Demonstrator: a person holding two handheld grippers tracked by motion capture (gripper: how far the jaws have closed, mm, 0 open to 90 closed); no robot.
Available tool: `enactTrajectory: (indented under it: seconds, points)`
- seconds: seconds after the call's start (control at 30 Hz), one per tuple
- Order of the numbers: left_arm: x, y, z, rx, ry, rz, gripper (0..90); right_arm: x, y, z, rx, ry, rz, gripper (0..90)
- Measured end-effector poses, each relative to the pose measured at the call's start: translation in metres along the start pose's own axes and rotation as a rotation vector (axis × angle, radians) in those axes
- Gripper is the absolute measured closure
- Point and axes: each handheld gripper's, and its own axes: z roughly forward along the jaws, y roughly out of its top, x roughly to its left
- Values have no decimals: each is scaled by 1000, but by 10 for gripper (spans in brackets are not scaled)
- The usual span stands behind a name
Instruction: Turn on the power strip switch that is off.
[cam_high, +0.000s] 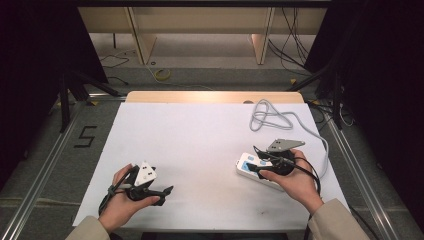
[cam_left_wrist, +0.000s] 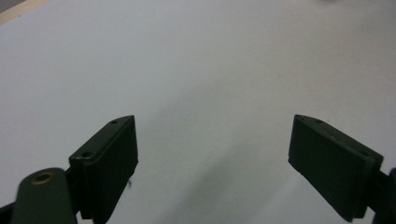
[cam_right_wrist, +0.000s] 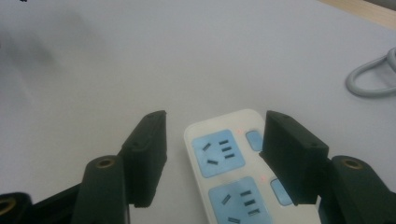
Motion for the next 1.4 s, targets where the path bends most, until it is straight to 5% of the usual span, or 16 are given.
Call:
enactTrajectory:
  seconds: [0.47,1.4]
  points:
    - [0,0,0,1,-4,4,154,3,-13,-8,-48,44,12,314]
    - [-1,-2,-2,1,-8,5,154,3,-43,-30,-109,49,21,281]
